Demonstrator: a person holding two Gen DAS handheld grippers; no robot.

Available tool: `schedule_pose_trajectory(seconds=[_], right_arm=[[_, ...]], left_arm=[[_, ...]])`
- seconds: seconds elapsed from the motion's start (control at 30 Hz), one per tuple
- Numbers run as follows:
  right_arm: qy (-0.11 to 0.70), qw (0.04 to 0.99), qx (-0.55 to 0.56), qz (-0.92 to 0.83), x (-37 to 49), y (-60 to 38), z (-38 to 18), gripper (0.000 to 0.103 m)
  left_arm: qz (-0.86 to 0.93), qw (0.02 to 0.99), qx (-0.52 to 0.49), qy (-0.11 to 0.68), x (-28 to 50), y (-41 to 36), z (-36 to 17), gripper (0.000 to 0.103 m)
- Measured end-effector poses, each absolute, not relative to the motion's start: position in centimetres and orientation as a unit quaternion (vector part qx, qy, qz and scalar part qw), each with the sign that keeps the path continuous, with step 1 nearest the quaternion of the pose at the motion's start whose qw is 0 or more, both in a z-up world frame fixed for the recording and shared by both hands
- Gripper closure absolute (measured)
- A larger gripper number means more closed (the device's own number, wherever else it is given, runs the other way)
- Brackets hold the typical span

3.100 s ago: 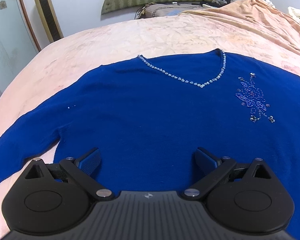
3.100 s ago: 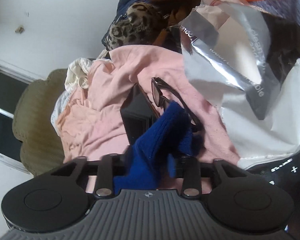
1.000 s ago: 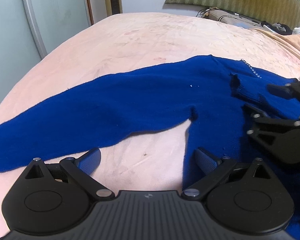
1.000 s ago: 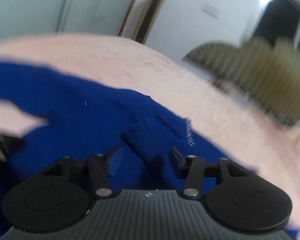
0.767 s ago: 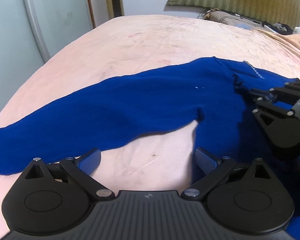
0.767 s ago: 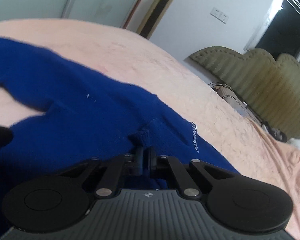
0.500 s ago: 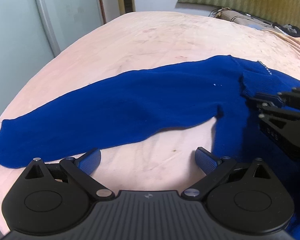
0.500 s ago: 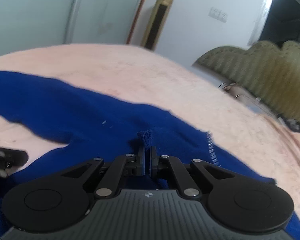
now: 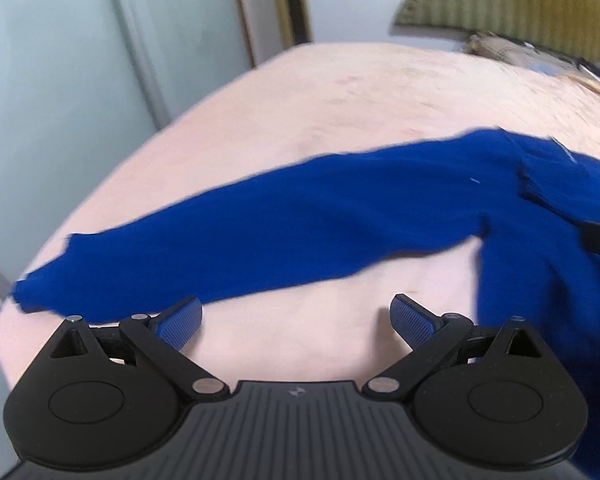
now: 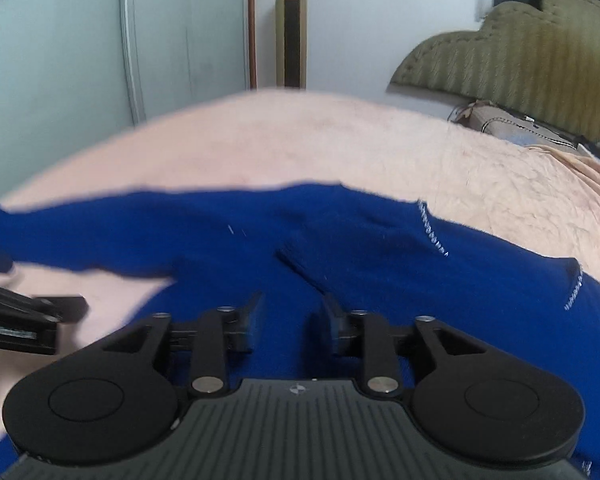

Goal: Fold small clothes
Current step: 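Grasp the other sweater sleeve with the left tool, then fold the held sleeve across the body with the left tool and release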

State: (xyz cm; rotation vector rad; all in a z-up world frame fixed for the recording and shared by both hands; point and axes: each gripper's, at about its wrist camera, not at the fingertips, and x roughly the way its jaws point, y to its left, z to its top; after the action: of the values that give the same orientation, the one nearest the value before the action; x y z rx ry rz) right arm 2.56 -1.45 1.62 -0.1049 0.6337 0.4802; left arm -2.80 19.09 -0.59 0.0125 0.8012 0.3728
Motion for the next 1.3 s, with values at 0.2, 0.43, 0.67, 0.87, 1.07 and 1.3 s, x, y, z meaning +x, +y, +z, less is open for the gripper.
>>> schedule_pose_trajectory(seconds=[0.2, 0.43, 0.67, 0.87, 1.07, 1.3], right_arm=[[0.287, 0.929, -0.017, 0.232, -1.4, -4.2, 2.1, 0.042], [0.292, 0.928, 0.006, 0.232, -2.7, -5.3, 1.9, 0.034], [0.278, 0.933, -0.008, 0.228, -3.5, -5.0, 2.4, 0.029], [0.273, 0.937, 0.004, 0.217, -4.1, -6.1, 2.8, 0.027], [0.269, 0.942, 0.022, 0.201, -4.7, -8.0, 3.0, 0.027], [0.263, 0.949, 0.056, 0.164, -5.9, -12.1, 3.1, 0.027]], left_arm=[[0.250, 0.892, -0.087, 0.366, -6.1, 26.4, -0.4, 0.002], [0.285, 0.860, -0.273, 0.323, -8.7, 35.2, -1.1, 0.002], [0.304, 0.834, -0.370, 0.274, -8.8, 38.8, -1.6, 0.007], [0.354, 0.800, -0.419, 0.244, -8.9, 40.4, -2.2, 0.088], [0.358, 0.806, -0.408, 0.237, -8.1, 40.0, -1.4, 0.099], [0.303, 0.910, -0.216, 0.184, -1.7, 31.6, 6.6, 0.099]])
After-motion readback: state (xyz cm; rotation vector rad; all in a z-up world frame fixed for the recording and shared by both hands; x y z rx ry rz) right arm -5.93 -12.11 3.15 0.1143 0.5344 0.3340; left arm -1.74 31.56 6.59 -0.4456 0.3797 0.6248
